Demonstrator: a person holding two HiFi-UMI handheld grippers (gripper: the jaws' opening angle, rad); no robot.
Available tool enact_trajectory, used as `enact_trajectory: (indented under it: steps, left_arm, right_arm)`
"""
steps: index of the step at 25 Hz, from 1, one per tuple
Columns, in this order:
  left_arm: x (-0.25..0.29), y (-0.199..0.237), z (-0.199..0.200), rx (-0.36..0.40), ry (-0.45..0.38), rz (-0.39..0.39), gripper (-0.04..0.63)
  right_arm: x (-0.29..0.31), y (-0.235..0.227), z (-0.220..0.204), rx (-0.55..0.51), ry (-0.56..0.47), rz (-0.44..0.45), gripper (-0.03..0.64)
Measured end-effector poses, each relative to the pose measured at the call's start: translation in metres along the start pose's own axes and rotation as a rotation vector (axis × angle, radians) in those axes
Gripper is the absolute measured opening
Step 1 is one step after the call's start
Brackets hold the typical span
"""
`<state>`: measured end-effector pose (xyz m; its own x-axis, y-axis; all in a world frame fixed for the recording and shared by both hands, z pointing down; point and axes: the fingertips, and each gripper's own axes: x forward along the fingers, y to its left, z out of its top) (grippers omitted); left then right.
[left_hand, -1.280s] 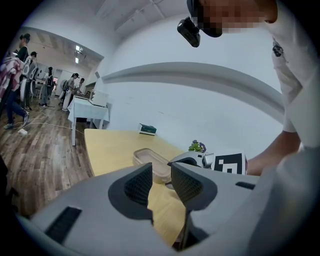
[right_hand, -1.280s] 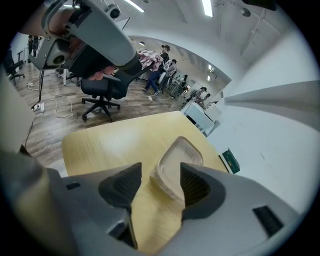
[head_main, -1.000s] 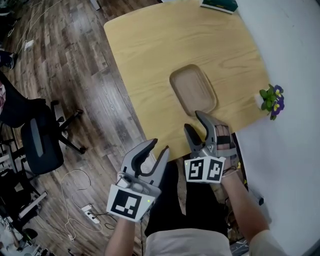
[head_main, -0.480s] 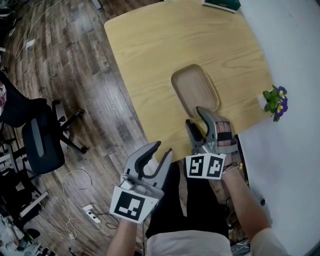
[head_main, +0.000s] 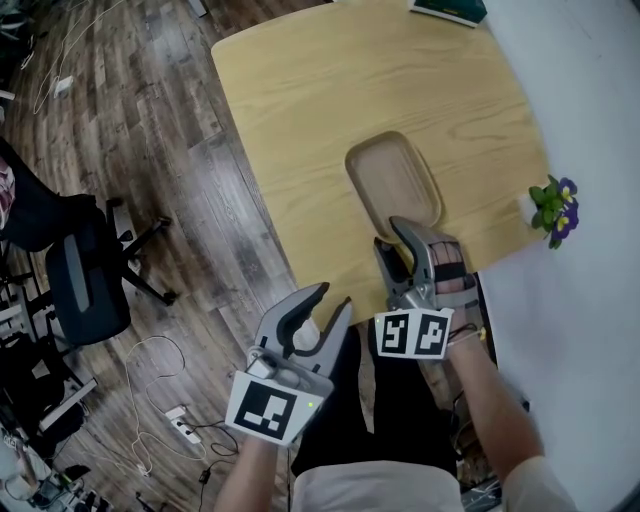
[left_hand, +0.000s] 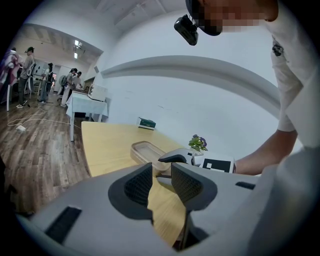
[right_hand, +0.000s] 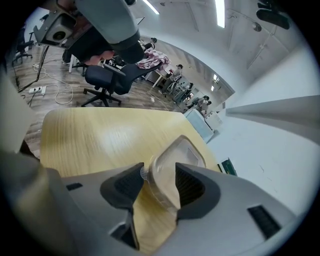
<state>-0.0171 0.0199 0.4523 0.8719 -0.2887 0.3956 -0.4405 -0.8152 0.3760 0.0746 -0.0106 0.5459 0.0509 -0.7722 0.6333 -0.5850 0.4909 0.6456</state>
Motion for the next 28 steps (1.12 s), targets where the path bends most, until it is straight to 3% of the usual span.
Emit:
enact_trajectory:
  steps: [12, 20, 28]
  left_arm:
    - [0.011, 0.000, -0.003, -0.007, 0.004, 0.012, 0.106]
    - [0.013, 0.000, 0.001, 0.000, 0.001, 0.020, 0.104]
    - [0.015, -0.002, 0.004, 0.004, -0.002, 0.037, 0.106]
  right_arm:
    - [-0.002, 0.001, 0.000, 0.011, -0.002, 0.106, 0.170]
    - [-0.003, 0.002, -0.003, -0.103, 0.022, 0.048, 0.156]
    - [-0.003, 0.003, -0.003, -0.049, 0.026, 0.110, 0.127]
